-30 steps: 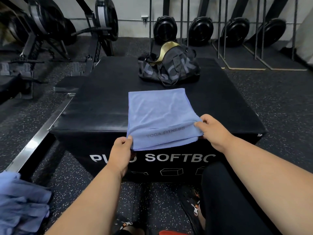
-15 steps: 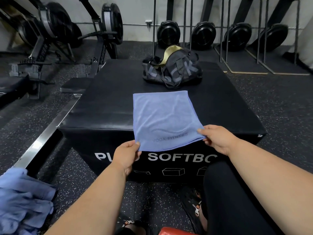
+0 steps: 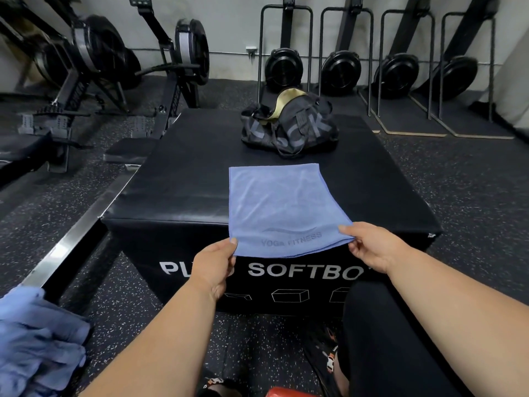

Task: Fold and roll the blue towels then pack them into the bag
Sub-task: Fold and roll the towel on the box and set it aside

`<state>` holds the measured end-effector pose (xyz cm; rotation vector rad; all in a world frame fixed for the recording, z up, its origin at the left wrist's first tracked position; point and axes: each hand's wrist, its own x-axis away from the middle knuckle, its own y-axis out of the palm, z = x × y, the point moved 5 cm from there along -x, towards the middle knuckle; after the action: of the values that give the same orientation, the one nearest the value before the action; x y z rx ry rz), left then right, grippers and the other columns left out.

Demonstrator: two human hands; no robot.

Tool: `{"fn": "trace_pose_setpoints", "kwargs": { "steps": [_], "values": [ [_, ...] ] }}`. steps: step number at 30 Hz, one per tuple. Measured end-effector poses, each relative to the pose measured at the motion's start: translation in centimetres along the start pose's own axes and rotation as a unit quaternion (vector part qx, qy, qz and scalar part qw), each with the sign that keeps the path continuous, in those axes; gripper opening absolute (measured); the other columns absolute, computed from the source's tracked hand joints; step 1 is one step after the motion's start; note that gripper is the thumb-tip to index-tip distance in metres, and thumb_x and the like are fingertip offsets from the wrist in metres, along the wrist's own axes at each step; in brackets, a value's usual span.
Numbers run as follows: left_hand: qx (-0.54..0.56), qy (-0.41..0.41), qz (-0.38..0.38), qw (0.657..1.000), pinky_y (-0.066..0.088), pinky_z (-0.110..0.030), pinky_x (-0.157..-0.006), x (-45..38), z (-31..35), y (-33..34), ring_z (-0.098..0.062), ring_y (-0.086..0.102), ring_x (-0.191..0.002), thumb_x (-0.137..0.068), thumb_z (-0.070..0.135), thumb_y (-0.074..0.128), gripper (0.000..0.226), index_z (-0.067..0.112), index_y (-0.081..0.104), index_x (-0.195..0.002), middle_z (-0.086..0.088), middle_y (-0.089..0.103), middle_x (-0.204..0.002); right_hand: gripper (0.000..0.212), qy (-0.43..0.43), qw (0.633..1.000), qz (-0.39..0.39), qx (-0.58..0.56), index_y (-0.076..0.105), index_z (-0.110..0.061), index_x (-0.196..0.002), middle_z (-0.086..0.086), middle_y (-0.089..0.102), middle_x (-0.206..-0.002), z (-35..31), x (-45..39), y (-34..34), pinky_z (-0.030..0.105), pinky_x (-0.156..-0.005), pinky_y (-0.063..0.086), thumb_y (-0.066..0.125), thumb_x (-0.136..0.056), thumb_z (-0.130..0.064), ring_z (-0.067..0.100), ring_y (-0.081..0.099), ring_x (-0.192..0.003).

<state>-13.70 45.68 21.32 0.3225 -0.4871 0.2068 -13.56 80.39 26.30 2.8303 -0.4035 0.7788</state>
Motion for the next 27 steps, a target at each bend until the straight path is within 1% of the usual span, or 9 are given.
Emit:
{"fn": "trace_pose_setpoints", "kwargs": {
  "steps": [3,6,8,12,15,17,19,23,27],
  "values": [
    [-0.012,0.017,0.014,1.000,0.049,-0.017,-0.059,0.9,0.1,-0.4,-0.012,0.056,-0.077,-0.100,0.016,0.072,0.013,0.010,0.080,-0.108,-0.005,0.076,-0.098,0.012,-0.015,1.000,-0.010,0.004,0.068,-0.013,-0.094,-0.002,0.072,-0.078,0.0,0.3,0.5,0.015,-0.051,0.048,0.071,-0.096,-0.002,0.006,0.058,-0.064],
    [-0.025,0.062,0.041,0.997,0.051,-0.020,-0.059,2.3,1.3,-0.7,-0.007,0.058,-0.064,-0.098,0.015,0.074,0.020,0.015,0.073,-0.118,-0.006,0.080,-0.100,0.018,-0.052,0.998,-0.027,-0.014,0.060,-0.015,-0.092,0.000,0.068,-0.081,-0.8,0.8,1.2,0.020,-0.058,0.047,0.070,-0.096,-0.001,0.007,0.059,-0.064],
    [-0.023,0.089,0.059,0.994,0.053,-0.022,-0.062,3.2,2.6,-0.6,-0.004,0.064,-0.062,-0.095,0.013,0.077,0.024,0.018,0.068,-0.118,-0.004,0.080,-0.096,0.017,-0.082,0.995,-0.052,-0.006,0.060,-0.015,-0.101,0.001,0.069,-0.088,-1.4,1.6,2.1,0.025,-0.064,0.046,0.068,-0.097,0.000,0.011,0.061,-0.071],
    [-0.015,0.142,0.031,0.989,0.056,-0.026,-0.073,5.8,5.8,0.9,-0.008,0.068,-0.070,-0.090,0.007,0.077,0.028,0.015,0.068,-0.115,0.001,0.077,-0.086,0.031,-0.133,0.983,-0.127,0.008,0.057,-0.017,-0.115,0.008,0.072,-0.101,-3.0,3.8,4.3,0.034,-0.073,0.047,0.069,-0.095,0.002,0.021,0.066,-0.084],
    [-0.019,0.170,-0.007,0.985,0.056,-0.031,-0.088,8.0,7.5,2.8,-0.012,0.072,-0.086,-0.088,0.005,0.077,0.031,0.019,0.067,-0.114,0.004,0.077,-0.087,0.029,-0.156,0.972,-0.174,0.024,0.059,-0.016,-0.111,0.003,0.072,-0.094,-3.8,5.8,6.2,0.033,-0.073,0.047,0.069,-0.094,0.004,0.017,0.067,-0.081],
    [-0.039,0.180,-0.027,0.982,0.057,-0.033,-0.093,9.5,8.1,4.1,-0.016,0.075,-0.096,-0.087,0.006,0.077,0.033,0.019,0.067,-0.116,0.002,0.081,-0.093,0.024,-0.157,0.968,-0.192,0.039,0.064,-0.015,-0.107,0.004,0.069,-0.094,-3.7,7.0,7.3,0.032,-0.074,0.045,0.075,-0.091,0.000,0.017,0.065,-0.083],
    [-0.053,0.177,-0.038,0.982,0.056,-0.042,-0.104,10.6,8.2,4.9,-0.025,0.075,-0.109,-0.081,0.012,0.080,0.042,0.018,0.068,-0.121,-0.008,0.080,-0.106,0.021,-0.144,0.967,-0.204,0.053,0.070,-0.013,-0.108,0.007,0.068,-0.099,-3.4,8.1,8.2,0.034,-0.078,0.045,0.077,-0.090,-0.004,0.019,0.063,-0.089],
    [-0.069,0.169,-0.055,0.982,0.058,-0.042,-0.099,12.8,7.6,5.7,-0.022,0.076,-0.104,-0.083,0.014,0.084,0.041,0.022,0.068,-0.121,-0.006,0.081,-0.106,0.015,-0.114,0.963,-0.245,0.025,0.071,-0.010,-0.110,0.008,0.071,-0.095,-2.7,10.0,9.9,0.031,-0.078,0.047,0.073,-0.095,-0.006,0.018,0.065,-0.085],
    [-0.072,0.168,-0.057,0.982,0.060,-0.040,-0.093,14.9,7.2,6.1,-0.024,0.075,-0.097,-0.087,0.005,0.082,0.037,0.015,0.067,-0.119,-0.012,0.080,-0.107,0.010,-0.113,0.948,-0.297,0.022,0.071,-0.009,-0.108,0.009,0.073,-0.094,-2.5,11.8,10.4,0.029,-0.076,0.048,0.068,-0.100,-0.014,0.018,0.066,-0.085]
  ]
}}
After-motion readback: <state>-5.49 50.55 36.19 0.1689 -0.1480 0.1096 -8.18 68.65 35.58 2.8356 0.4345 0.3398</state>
